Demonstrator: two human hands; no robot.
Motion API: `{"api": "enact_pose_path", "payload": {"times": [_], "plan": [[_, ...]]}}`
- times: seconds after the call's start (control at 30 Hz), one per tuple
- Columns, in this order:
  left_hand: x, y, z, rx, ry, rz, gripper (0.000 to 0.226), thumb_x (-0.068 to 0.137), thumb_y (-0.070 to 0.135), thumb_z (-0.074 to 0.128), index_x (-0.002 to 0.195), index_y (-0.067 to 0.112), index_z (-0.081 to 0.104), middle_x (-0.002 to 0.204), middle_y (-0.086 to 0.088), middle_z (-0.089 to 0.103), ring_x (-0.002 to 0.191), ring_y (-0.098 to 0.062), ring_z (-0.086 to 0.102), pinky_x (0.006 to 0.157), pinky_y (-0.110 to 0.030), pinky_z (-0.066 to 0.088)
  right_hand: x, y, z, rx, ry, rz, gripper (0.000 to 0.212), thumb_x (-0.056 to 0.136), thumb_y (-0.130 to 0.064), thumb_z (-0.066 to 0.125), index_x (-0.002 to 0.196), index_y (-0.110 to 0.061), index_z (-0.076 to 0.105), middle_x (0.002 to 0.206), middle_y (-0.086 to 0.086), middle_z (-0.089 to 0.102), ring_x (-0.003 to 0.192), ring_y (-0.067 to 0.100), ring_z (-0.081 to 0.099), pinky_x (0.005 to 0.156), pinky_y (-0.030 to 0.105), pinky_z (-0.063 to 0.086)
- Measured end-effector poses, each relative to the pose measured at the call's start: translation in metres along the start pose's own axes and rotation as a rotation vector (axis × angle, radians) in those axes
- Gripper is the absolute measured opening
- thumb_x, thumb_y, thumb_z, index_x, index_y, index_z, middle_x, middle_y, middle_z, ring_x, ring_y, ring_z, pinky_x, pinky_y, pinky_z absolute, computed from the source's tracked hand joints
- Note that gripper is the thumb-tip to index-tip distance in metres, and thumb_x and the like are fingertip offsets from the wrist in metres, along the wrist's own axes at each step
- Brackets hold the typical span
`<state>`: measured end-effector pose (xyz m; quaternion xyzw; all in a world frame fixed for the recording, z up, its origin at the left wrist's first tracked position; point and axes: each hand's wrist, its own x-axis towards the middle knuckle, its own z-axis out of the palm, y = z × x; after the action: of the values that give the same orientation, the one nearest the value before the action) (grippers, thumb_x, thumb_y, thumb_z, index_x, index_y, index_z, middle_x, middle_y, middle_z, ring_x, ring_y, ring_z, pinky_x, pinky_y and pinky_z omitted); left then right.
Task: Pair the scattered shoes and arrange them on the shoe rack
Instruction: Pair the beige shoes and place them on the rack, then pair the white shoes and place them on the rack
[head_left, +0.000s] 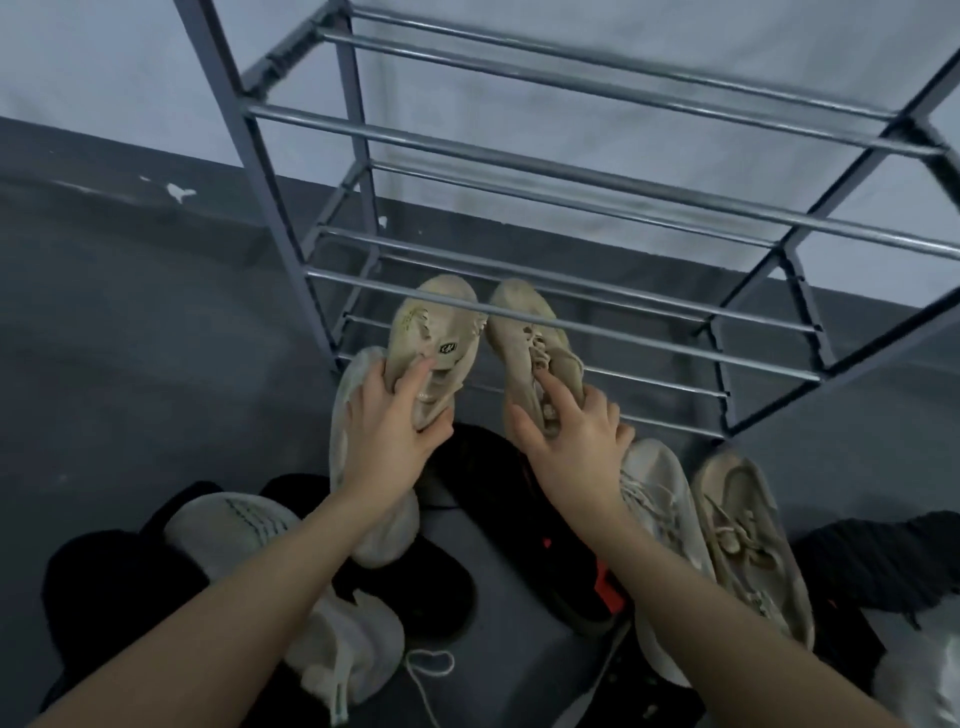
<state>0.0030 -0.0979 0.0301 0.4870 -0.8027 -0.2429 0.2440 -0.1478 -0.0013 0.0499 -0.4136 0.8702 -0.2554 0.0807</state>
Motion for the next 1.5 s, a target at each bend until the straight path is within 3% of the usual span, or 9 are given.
{"api": "enact_pose_path", "payload": {"times": [0.37, 0.5, 0.6, 0.77, 0.9, 1.03, 1.27, 1.43, 1.5], "plan": [[0.092, -0.036, 0.055, 0.127, -0.037, 0.057, 0.060, 0.086, 0.039, 0.059, 0.139, 0.024, 0.037, 0.147, -0.015, 0.026, 0.129, -0.036, 0.034, 0.106, -0.046, 0.024, 0.090, -0.008, 0.089, 0.015, 0.025, 0.065, 0.046, 0.087, -0.050, 0.053, 0.122, -0.020, 0.050, 0.127, 0.018, 0.044, 0.116, 0.036, 0.037, 0.095, 0.044, 0.022], [0.105, -0.053, 0.073, 0.244, -0.155, 0.052, 0.072, 0.086, 0.044, 0.056, 0.145, 0.022, 0.020, 0.151, -0.019, 0.015, 0.134, -0.034, 0.029, 0.109, -0.044, 0.016, 0.108, -0.003, 0.104, -0.006, -0.154, 0.140, 0.060, 0.085, -0.057, 0.051, 0.133, -0.024, 0.037, 0.135, 0.019, 0.037, 0.124, 0.038, 0.032, 0.104, 0.048, 0.019], [0.104, -0.060, 0.077, 0.264, -0.142, 0.062, 0.078, 0.081, 0.046, 0.062, 0.144, 0.022, 0.022, 0.146, -0.017, 0.025, 0.129, -0.034, 0.035, 0.105, -0.043, 0.020, 0.106, 0.009, 0.108, -0.028, -0.241, 0.090, 0.074, 0.081, -0.059, 0.056, 0.142, -0.030, 0.025, 0.143, 0.020, 0.028, 0.130, 0.039, 0.027, 0.107, 0.049, 0.017], [0.105, -0.062, 0.079, 0.068, -0.119, 0.045, 0.075, 0.080, 0.043, 0.065, 0.141, 0.021, 0.029, 0.142, -0.010, 0.035, 0.128, -0.026, 0.038, 0.104, -0.038, 0.022, 0.100, 0.020, 0.108, 0.025, -0.170, -0.031, 0.065, 0.084, -0.054, 0.057, 0.140, -0.035, 0.032, 0.142, 0.020, 0.032, 0.125, 0.037, 0.031, 0.103, 0.046, 0.021], [0.092, -0.066, 0.073, 0.242, -0.133, 0.030, 0.081, 0.081, 0.053, 0.058, 0.145, 0.030, 0.015, 0.151, -0.011, 0.023, 0.133, -0.033, 0.029, 0.107, -0.047, 0.018, 0.095, 0.012, 0.112, -0.019, -0.194, -0.017, 0.062, 0.085, -0.057, 0.052, 0.141, -0.040, 0.029, 0.148, 0.020, 0.024, 0.131, 0.038, 0.027, 0.107, 0.048, 0.017], [0.054, -0.073, 0.055, 0.319, -0.112, -0.055, 0.082, 0.081, 0.054, 0.056, 0.146, 0.032, 0.012, 0.152, -0.018, 0.015, 0.133, -0.039, 0.023, 0.106, -0.053, 0.020, 0.069, 0.003, 0.111, -0.024, -0.095, -0.125, 0.057, 0.091, -0.048, 0.048, 0.143, -0.039, 0.026, 0.154, 0.019, 0.013, 0.137, 0.038, 0.017, 0.108, 0.052, 0.015], [-0.019, -0.077, 0.019, 0.240, -0.157, -0.357, 0.075, 0.085, 0.058, 0.045, 0.146, 0.030, 0.014, 0.152, -0.019, 0.017, 0.133, -0.037, 0.030, 0.105, -0.050, 0.023, 0.006, -0.021, 0.117, 0.073, -0.197, -0.253, 0.047, 0.093, -0.043, 0.046, 0.138, -0.033, 0.037, 0.136, 0.003, 0.044, 0.123, 0.023, 0.040, 0.104, 0.043, 0.022], [-0.062, -0.074, 0.002, 0.185, -0.192, -0.282, 0.075, 0.086, 0.058, 0.042, 0.147, 0.028, 0.012, 0.147, -0.011, 0.031, 0.127, -0.028, 0.041, 0.104, -0.043, 0.027, -0.032, -0.021, 0.114, 0.203, -0.359, -0.249, 0.042, 0.094, -0.042, 0.045, 0.135, -0.034, 0.043, 0.124, -0.007, 0.055, 0.114, 0.006, 0.047, 0.098, 0.033, 0.018], [-0.070, -0.076, 0.000, 0.113, -0.231, -0.236, 0.076, 0.086, 0.057, 0.043, 0.147, 0.029, 0.007, 0.150, -0.008, 0.027, 0.129, -0.024, 0.039, 0.106, -0.041, 0.024, -0.048, -0.020, 0.113, 0.211, -0.355, -0.287, 0.042, 0.094, -0.042, 0.046, 0.135, -0.033, 0.045, 0.120, -0.009, 0.058, 0.110, 0.003, 0.050, 0.096, 0.031, 0.019]]}}
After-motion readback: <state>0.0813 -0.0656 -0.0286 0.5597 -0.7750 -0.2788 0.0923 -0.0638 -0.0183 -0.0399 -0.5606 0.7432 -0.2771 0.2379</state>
